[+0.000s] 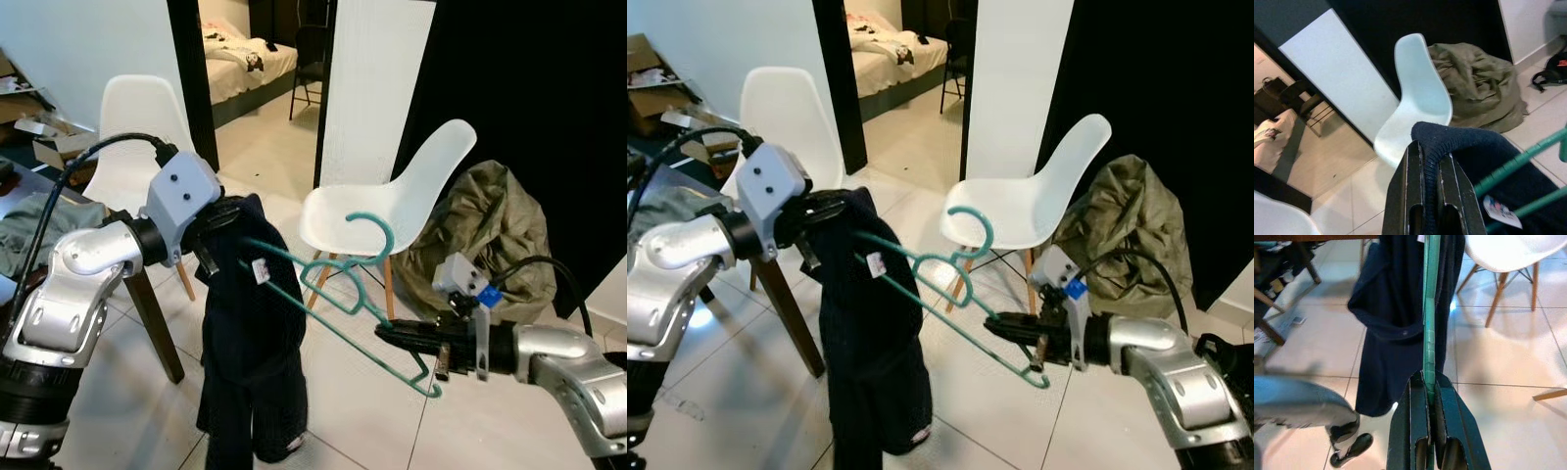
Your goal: Hang hanger
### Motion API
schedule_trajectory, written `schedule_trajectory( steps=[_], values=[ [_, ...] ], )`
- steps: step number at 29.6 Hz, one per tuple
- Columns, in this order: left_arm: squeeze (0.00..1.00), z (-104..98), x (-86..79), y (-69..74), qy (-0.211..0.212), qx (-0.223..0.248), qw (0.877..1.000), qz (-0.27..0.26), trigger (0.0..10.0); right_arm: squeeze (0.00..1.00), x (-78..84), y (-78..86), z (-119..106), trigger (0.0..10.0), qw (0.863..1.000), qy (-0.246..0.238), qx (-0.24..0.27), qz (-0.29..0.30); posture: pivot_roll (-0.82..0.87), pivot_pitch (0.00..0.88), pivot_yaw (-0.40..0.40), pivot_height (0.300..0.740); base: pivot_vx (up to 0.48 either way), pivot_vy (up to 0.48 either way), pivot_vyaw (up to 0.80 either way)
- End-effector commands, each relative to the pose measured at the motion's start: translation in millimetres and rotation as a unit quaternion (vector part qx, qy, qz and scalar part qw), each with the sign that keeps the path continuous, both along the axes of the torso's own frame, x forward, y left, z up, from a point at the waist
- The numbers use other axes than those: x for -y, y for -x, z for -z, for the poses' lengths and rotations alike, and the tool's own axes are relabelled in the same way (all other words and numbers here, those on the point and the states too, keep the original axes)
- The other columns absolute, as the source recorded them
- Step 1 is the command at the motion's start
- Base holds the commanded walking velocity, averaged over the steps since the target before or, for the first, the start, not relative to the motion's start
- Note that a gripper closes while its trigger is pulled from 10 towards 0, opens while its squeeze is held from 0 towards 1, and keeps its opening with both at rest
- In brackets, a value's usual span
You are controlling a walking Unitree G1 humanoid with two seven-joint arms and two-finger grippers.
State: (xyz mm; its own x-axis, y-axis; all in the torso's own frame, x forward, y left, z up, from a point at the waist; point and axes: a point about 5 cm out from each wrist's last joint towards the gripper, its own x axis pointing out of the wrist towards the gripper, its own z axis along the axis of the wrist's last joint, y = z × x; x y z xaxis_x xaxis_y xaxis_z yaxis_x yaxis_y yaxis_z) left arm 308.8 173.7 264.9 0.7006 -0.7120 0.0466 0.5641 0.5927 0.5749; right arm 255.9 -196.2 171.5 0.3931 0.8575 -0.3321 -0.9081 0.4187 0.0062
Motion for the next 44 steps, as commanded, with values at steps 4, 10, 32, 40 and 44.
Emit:
schedule_trajectory(
  steps=[4,10,32,40,44],
  values=[
    [0.0,-6,9.3,7.1,-0.015,0.013,0.999,0.041,10.0,0.0,-7.9,5.5,-1,10.0,0.999,0.003,-0.003,-0.042,0.03,0.0,-0.028,0.74,0.0,0.0,0.0],
    [0.0,-1,37.6,16.4,-0.027,0.0,0.992,0.127,10.0,0.0,-26.4,3.4,2,10.0,0.996,0.015,-0.004,-0.089,0.04,0.0,-0.031,0.74,0.0,0.0,0.0],
    [0.0,41,98.7,47.2,-0.049,-0.083,0.958,0.27,10.0,0.0,-68.4,-31.2,-3,10.0,0.996,-0.049,0.066,-0.02,0.04,0.0,-0.032,0.74,0.0,0.0,0.0],
    [1.0,30,72.3,41.5,-0.065,-0.098,0.963,0.241,10.0,0.0,-67.9,-35.0,-2,10.0,0.996,-0.053,0.071,0.0,0.04,0.0,-0.034,0.74,0.0,0.0,0.0],
    [1.0,20,62.5,48.9,-0.073,-0.102,0.96,0.252,10.0,0.0,-71.7,-38.8,-4,10.0,0.995,-0.064,0.078,0.009,0.04,0.0,-0.036,0.74,0.0,0.0,0.0]
  ],
)
